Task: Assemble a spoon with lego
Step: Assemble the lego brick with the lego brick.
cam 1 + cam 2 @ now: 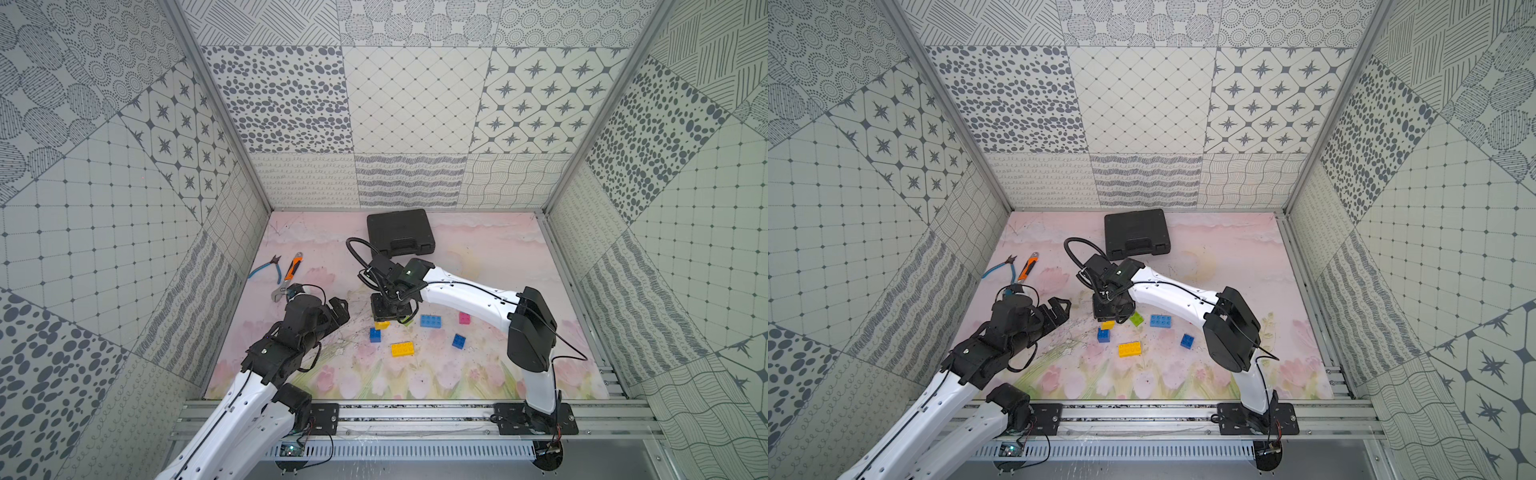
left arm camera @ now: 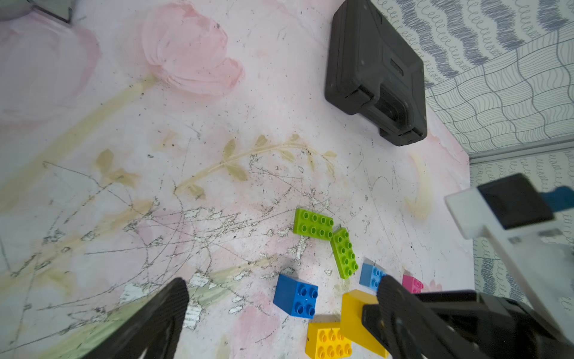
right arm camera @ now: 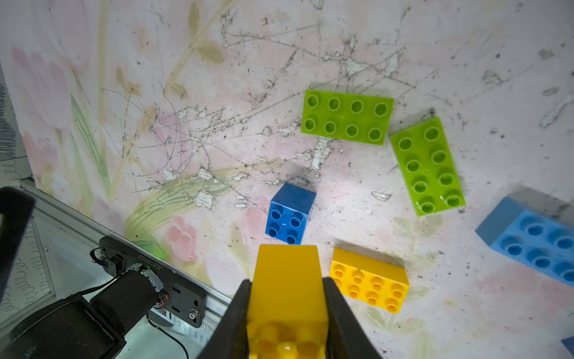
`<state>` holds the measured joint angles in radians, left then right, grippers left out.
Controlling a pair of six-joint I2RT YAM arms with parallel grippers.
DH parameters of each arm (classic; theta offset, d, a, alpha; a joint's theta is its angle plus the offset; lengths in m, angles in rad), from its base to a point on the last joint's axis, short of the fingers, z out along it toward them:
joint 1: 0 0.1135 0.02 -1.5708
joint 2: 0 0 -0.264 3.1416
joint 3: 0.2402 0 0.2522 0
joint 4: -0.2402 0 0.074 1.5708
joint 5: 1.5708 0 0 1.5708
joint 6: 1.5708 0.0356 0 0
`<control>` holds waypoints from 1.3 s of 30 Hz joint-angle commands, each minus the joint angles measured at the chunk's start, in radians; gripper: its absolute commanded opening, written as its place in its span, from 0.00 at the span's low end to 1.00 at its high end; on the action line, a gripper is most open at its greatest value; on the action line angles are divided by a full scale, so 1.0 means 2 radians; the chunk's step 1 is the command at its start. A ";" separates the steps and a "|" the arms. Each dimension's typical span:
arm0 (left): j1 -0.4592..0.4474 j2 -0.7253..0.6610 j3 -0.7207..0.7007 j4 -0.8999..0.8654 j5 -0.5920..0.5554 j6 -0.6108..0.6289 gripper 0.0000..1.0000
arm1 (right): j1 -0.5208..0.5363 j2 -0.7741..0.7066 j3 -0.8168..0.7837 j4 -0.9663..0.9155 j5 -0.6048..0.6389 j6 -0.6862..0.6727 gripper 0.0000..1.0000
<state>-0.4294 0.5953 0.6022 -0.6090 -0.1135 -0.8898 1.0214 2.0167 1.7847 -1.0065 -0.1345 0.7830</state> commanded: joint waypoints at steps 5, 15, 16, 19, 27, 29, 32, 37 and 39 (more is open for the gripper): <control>0.007 -0.074 0.059 -0.162 -0.074 0.046 0.97 | 0.012 0.042 0.058 -0.065 0.019 0.018 0.17; 0.007 -0.106 0.064 -0.180 -0.070 0.051 0.98 | 0.020 0.086 0.102 -0.071 0.049 0.032 0.12; 0.007 -0.107 0.063 -0.178 -0.068 0.050 0.98 | 0.020 0.086 0.102 -0.067 0.051 0.036 0.12; 0.007 -0.108 0.063 -0.177 -0.061 0.052 0.97 | 0.021 0.093 0.109 -0.070 0.059 0.046 0.12; 0.007 -0.115 0.062 -0.177 -0.058 0.052 0.97 | 0.030 0.106 0.115 -0.070 0.068 0.061 0.12; 0.007 -0.117 0.062 -0.178 -0.059 0.052 0.97 | 0.031 0.110 0.118 -0.071 0.070 0.063 0.11; 0.007 -0.124 0.062 -0.180 -0.064 0.050 0.97 | 0.031 0.114 0.118 -0.072 0.071 0.064 0.11; 0.005 -0.128 0.061 -0.180 -0.064 0.049 0.98 | 0.030 0.121 0.126 -0.078 0.077 0.063 0.10; 0.004 -0.129 0.061 -0.181 -0.066 0.049 0.97 | 0.030 0.123 0.126 -0.080 0.077 0.064 0.10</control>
<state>-0.4202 0.3443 0.7139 -0.9562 -0.2241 -0.8078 1.0779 2.2314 2.0125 -1.1549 -0.0055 0.8886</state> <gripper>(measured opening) 0.976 0.355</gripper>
